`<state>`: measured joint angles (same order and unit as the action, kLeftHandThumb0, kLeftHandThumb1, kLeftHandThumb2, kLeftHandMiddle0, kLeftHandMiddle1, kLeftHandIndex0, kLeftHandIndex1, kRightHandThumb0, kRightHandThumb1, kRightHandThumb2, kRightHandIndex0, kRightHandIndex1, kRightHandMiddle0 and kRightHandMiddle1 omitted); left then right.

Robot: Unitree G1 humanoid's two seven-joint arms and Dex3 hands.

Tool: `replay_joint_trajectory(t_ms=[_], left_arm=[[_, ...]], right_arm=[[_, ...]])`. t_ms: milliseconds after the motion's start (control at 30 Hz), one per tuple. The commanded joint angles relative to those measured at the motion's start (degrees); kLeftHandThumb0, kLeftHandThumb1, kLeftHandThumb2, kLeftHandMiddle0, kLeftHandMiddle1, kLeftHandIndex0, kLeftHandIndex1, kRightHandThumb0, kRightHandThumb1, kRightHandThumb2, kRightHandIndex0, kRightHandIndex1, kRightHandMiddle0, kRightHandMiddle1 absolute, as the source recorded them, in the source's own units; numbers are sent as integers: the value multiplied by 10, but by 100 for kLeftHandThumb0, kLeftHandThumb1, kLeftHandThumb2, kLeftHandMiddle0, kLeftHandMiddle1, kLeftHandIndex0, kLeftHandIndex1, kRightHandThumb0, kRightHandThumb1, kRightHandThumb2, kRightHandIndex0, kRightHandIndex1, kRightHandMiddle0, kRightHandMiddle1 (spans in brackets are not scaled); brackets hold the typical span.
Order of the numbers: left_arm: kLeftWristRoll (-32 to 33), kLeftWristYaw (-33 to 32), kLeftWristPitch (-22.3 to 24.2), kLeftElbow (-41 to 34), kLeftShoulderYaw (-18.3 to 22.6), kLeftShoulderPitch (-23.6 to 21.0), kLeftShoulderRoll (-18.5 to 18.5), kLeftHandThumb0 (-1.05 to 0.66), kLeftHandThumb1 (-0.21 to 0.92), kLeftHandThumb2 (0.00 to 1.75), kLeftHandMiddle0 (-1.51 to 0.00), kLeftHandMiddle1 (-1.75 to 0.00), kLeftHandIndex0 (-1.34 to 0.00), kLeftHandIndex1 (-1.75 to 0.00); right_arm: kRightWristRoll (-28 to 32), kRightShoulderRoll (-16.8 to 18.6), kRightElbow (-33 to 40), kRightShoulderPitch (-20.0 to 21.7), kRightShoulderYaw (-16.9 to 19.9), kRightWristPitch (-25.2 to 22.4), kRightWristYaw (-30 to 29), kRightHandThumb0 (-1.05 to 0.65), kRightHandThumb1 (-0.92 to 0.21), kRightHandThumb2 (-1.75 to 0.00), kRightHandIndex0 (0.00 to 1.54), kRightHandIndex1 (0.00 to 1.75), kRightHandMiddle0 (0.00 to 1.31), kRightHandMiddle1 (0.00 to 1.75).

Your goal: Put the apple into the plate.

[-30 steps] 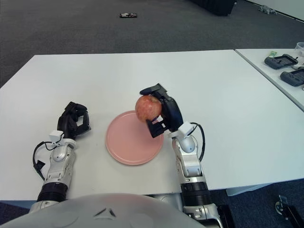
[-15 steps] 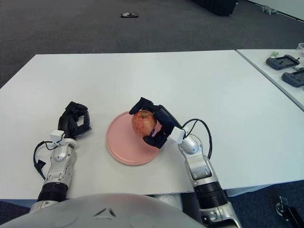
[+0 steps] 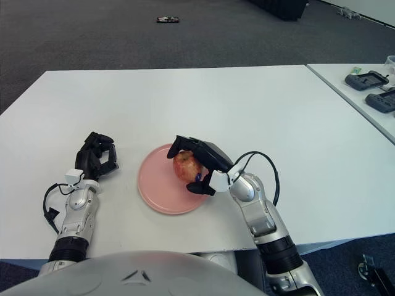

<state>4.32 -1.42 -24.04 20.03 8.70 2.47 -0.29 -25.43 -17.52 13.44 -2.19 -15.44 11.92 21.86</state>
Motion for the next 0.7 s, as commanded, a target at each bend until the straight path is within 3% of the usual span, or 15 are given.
replay_joint_trajectory(t_ms=[0, 33, 100, 133, 233, 400, 667], left_arm=[[5, 4, 10, 2, -1, 5, -3, -46, 38, 125, -102, -175, -56, -175], [2, 2, 8, 3, -2, 5, -3, -46, 38, 125, -102, -175, -56, -175], [-2, -1, 6, 5, -3, 5, -2, -46, 38, 125, -102, -175, -55, -175], [-4, -2, 5, 6, -3, 5, -2, -46, 38, 125, -102, -175, -55, -175], [-7, -4, 5, 5, -3, 5, -2, -46, 38, 125, -102, -175, -55, -175], [-12, -9, 5, 5, -4, 5, -1, -46, 37, 126, -103, -175, -57, -175], [-9, -4, -1, 10, -3, 3, 0, -46, 38, 125, -102, -175, -56, -175]], right_arm=[[-19, -11, 14, 7, -2, -17, -5, -1, -1, -161, 84, 173, 69, 158], [-27, -15, 14, 8, -3, -19, -3, -1, -6, -155, 80, 174, 67, 157], [-40, -22, 14, 10, -6, -21, -1, -19, -37, -121, 39, 169, 50, 165], [-44, -25, 14, 10, -7, -21, -1, -31, -32, -122, 25, 160, 32, 163], [-52, -31, 14, 12, -10, -19, -4, -47, -25, -127, 8, 147, 10, 158], [-67, -38, 15, 13, -12, -19, -11, -59, -26, -124, 1, 129, 2, 143], [-80, -40, 14, 14, -13, -24, -19, -63, -31, -118, 0, 108, 0, 127]])
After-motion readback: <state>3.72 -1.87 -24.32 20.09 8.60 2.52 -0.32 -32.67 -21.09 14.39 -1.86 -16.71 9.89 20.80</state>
